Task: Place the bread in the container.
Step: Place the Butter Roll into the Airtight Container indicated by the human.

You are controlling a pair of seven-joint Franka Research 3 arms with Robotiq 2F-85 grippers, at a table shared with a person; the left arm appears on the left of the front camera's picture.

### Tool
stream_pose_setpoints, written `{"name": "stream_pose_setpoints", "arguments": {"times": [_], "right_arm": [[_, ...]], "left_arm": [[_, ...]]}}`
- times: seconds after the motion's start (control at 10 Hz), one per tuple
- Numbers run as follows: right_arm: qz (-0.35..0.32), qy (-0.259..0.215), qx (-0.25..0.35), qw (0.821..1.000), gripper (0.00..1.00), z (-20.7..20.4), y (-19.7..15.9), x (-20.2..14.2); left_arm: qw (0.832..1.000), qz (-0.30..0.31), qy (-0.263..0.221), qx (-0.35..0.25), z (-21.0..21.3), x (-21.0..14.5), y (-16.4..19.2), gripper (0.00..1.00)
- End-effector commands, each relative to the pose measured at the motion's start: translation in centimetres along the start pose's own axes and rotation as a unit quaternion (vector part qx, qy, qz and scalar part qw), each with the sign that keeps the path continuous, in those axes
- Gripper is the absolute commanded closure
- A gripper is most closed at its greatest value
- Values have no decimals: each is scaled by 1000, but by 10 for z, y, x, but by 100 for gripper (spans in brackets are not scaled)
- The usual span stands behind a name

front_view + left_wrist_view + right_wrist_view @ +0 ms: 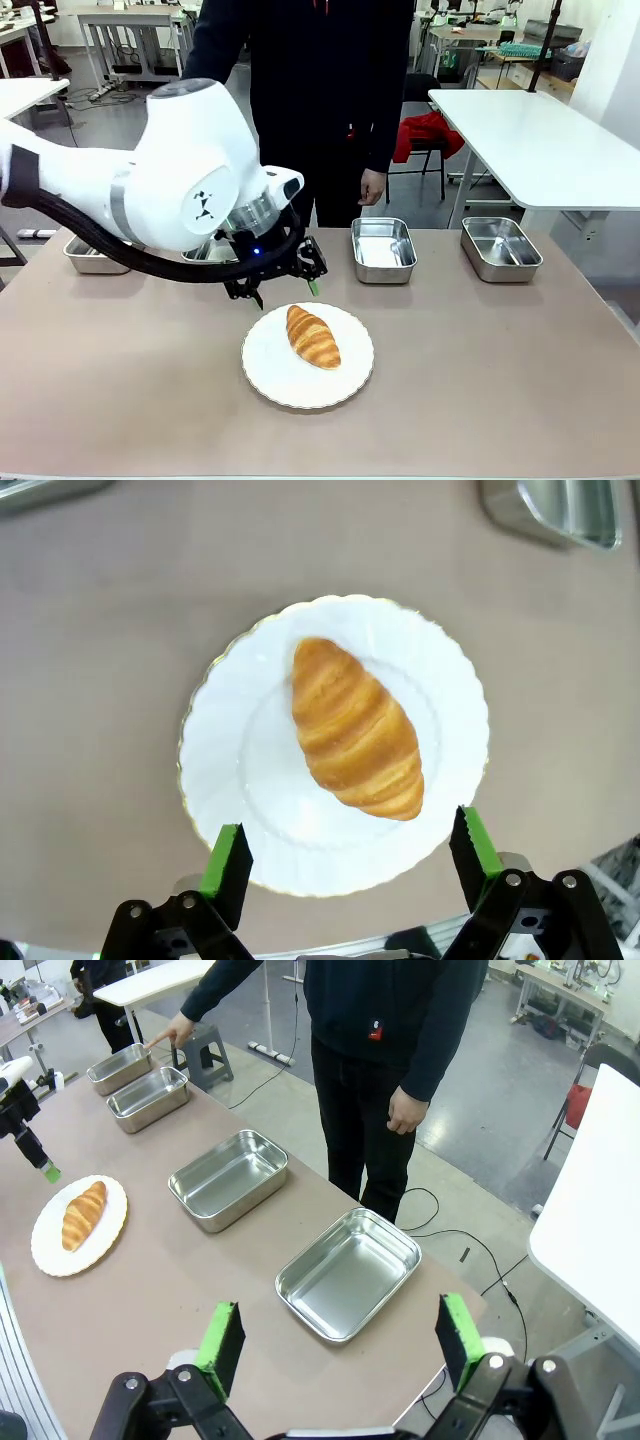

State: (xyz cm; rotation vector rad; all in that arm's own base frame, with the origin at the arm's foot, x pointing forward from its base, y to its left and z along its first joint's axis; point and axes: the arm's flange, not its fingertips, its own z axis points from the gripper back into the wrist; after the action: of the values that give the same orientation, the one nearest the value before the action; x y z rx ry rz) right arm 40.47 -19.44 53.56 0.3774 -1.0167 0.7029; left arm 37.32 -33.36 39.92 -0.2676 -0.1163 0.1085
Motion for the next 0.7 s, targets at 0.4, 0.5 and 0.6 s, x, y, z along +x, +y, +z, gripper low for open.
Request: {"name": "stream_pose_setpoints", "arguments": {"times": [0.4,0.5,0.6], "right_arm": [[2,-2,2,1000,0,1,1,0],[2,-2,2,1000,0,1,1,0],[2,-2,2,1000,0,1,1,0]], "left_arm": [[998,56,12,5,-11,-2,-9,0],[996,78,31,11,-18,4,-10,0],[991,119,33,45,-34,3,-18,0]]}}
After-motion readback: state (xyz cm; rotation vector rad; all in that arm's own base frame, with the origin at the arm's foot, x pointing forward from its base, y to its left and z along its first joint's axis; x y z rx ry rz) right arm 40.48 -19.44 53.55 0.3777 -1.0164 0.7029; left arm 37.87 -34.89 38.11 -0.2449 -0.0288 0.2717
